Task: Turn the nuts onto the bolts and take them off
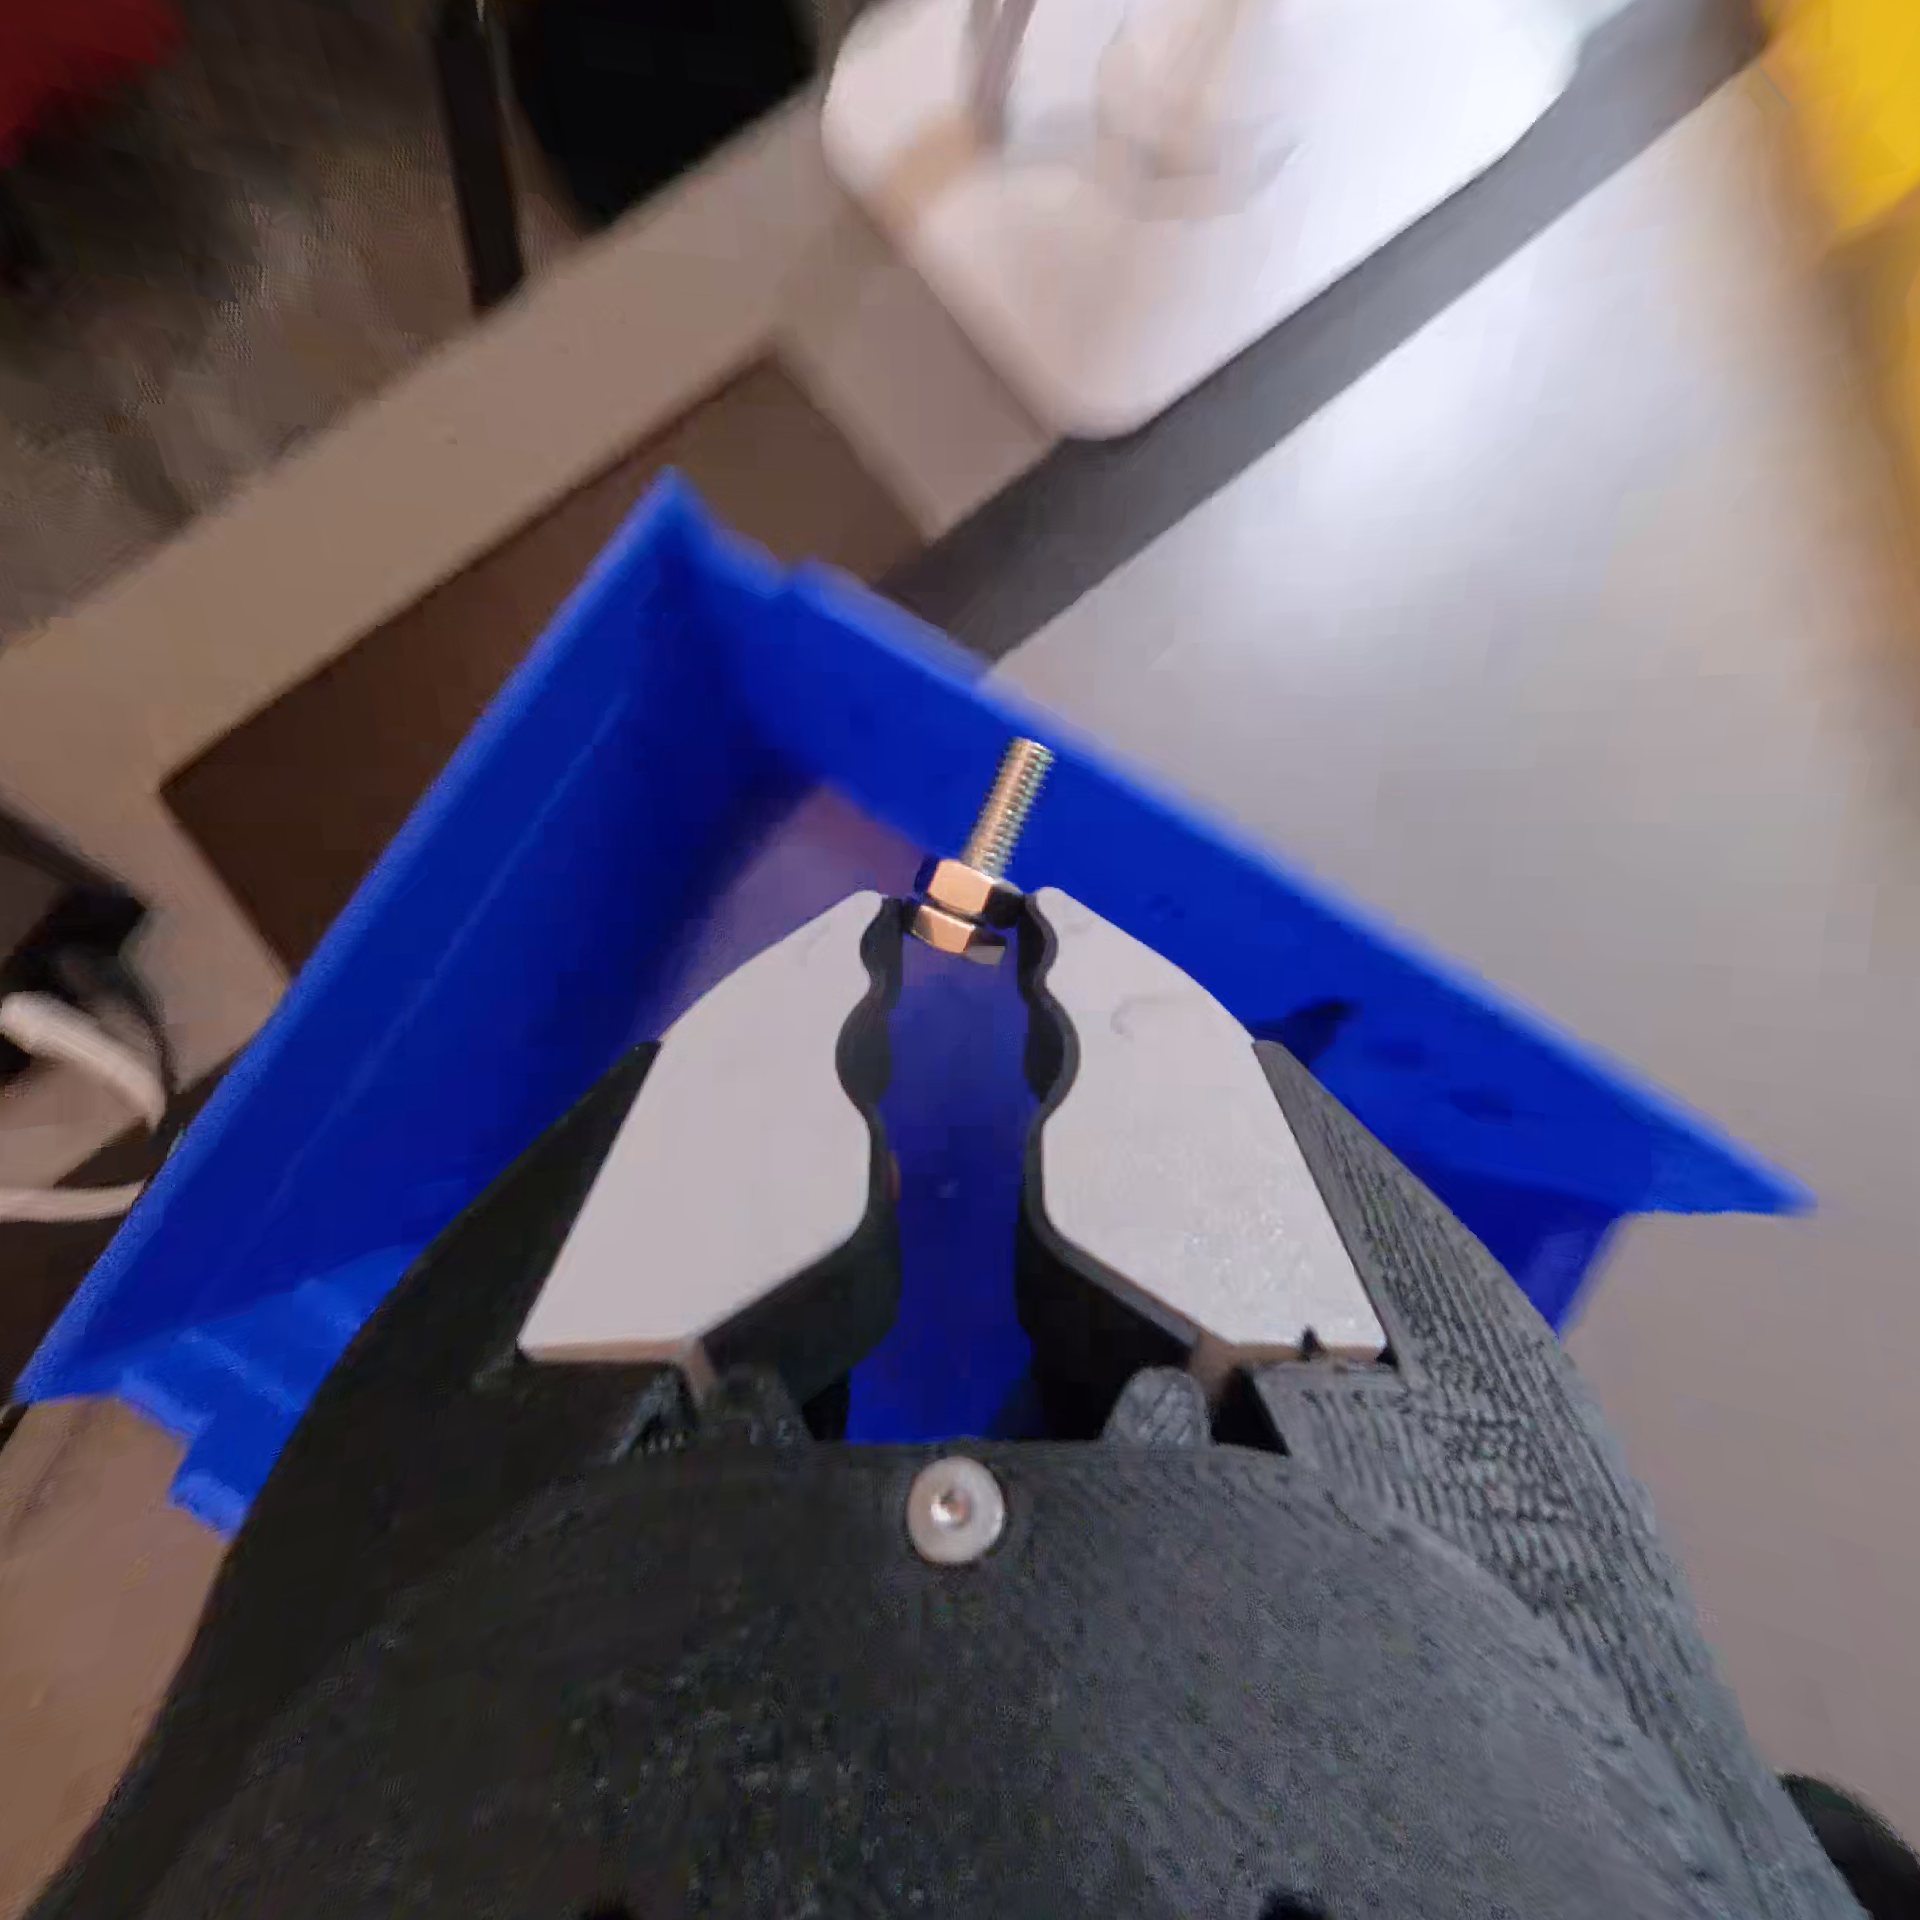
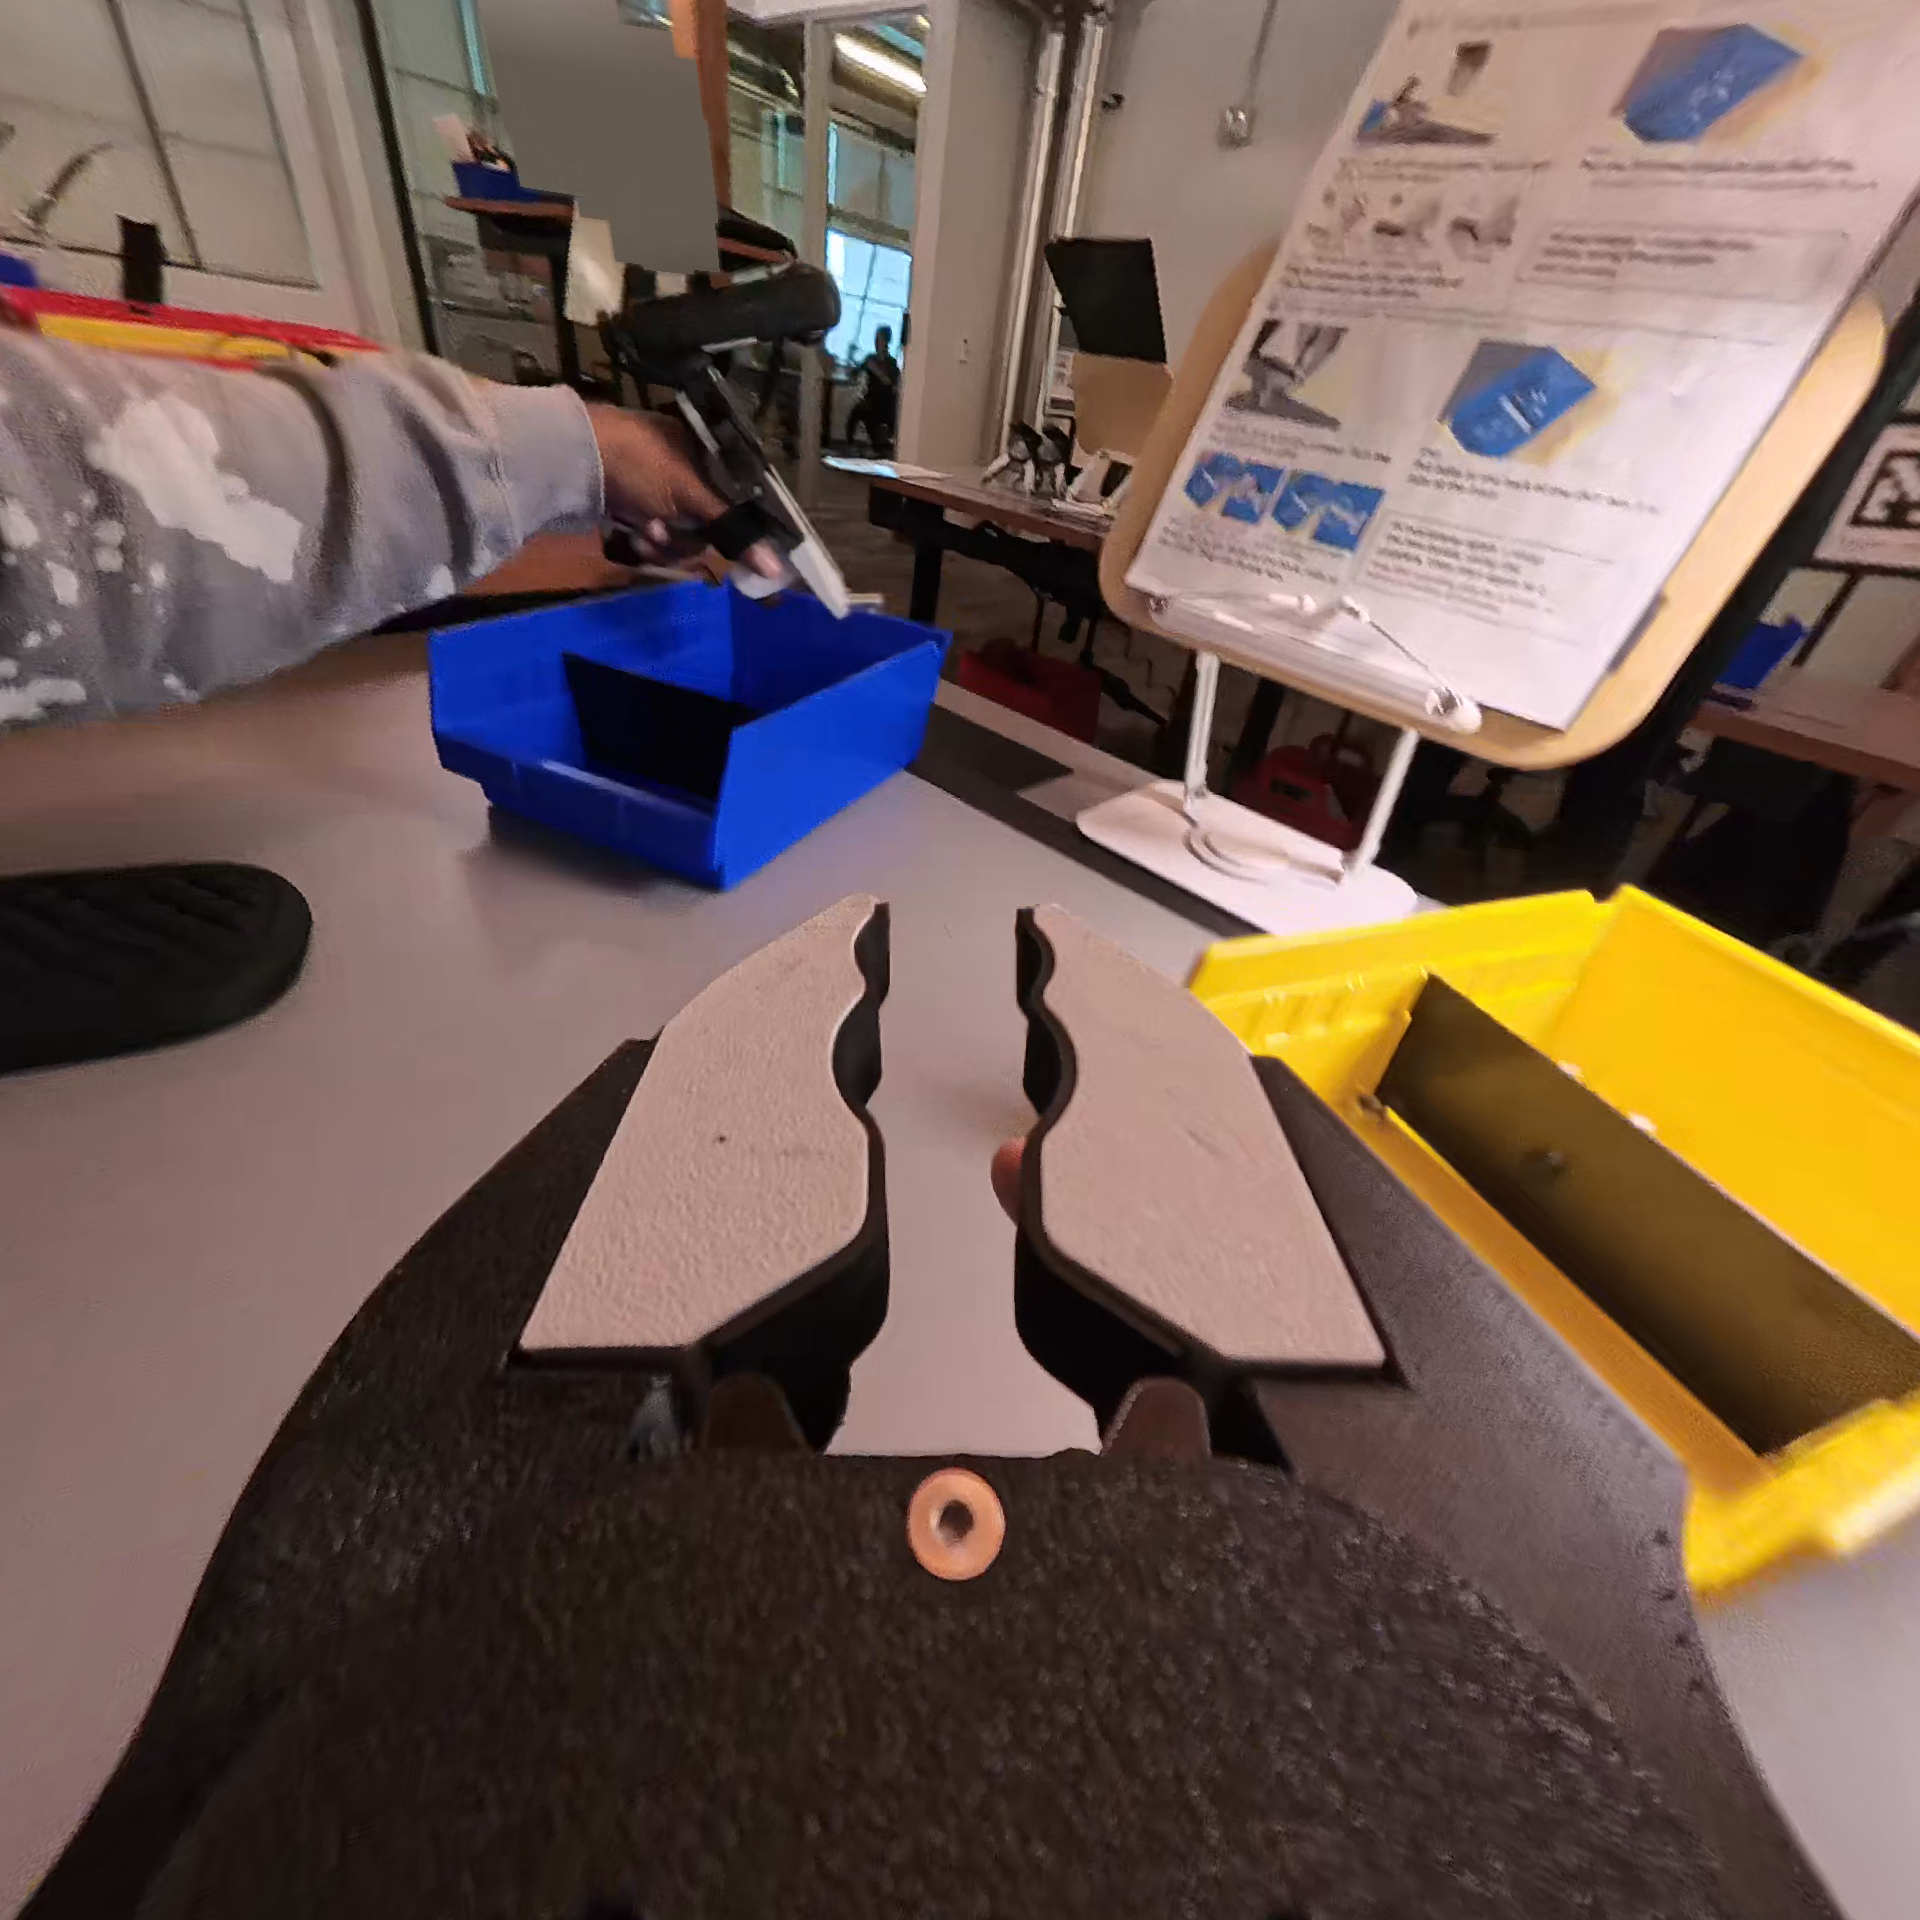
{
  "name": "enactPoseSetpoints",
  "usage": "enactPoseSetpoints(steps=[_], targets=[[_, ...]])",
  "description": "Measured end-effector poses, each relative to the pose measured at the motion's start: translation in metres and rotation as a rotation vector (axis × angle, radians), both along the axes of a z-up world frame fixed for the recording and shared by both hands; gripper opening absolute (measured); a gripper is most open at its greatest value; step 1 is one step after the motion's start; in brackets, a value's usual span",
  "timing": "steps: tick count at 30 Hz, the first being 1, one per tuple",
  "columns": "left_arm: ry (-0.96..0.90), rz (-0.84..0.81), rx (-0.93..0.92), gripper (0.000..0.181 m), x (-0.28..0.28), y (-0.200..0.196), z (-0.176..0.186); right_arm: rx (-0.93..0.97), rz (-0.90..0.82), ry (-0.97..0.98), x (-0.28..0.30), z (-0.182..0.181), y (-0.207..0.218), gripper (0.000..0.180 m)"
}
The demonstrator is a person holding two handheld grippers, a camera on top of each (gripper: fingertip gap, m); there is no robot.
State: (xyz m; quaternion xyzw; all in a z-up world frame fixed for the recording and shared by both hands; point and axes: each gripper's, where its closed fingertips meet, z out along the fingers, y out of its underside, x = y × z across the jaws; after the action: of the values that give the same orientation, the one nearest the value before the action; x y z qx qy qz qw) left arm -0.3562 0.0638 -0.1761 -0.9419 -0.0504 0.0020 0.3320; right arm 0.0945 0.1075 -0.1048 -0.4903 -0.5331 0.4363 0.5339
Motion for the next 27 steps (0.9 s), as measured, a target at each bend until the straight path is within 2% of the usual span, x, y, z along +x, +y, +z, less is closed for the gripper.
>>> enactPoseSetpoints(steps=[1, 5, 9, 14, 17, 19, 23, 27], targets=[[-0.029, -0.035, 0.111, 0.024, 0.02, 0.008, 0.024, 0.002, 0.025, 0.015, -0.012, 0.013, -0.003, 0.022], [-0.179, -0.229, 0.517, 0.022, 0.123, 0.025, 0.111, -0.02, 0.136, 0.096, -0.07, 0.074, -0.012, 0.022], [-0.38, -0.42, 0.784, 0.022, 0.228, 0.019, 0.154, -0.079, 0.256, 0.113, -0.127, 0.114, -0.022, 0.028], [-0.547, -0.539, 0.877, 0.022, 0.293, 0.005, 0.151, -0.131, 0.381, 0.073, -0.157, 0.102, -0.038, 0.031], [-0.562, -0.56, 0.83, 0.022, 0.303, 0.007, 0.135, -0.127, 0.459, 0.065, -0.159, 0.089, -0.048, 0.02], [-0.577, -0.583, 0.825, 0.022, 0.306, 0.007, 0.129, -0.086, 0.452, 0.045, -0.159, 0.083, -0.045, 0.01], [-0.614, -0.688, 0.806, 0.022, 0.318, 0.003, 0.118, -0.054, 0.56, -0.018, -0.148, 0.072, -0.048, 0.009], [-0.595, -0.816, 0.767, 0.033, 0.335, -0.008, 0.109, -0.105, 0.726, -0.048, -0.131, 0.065, -0.053, 0.009]])
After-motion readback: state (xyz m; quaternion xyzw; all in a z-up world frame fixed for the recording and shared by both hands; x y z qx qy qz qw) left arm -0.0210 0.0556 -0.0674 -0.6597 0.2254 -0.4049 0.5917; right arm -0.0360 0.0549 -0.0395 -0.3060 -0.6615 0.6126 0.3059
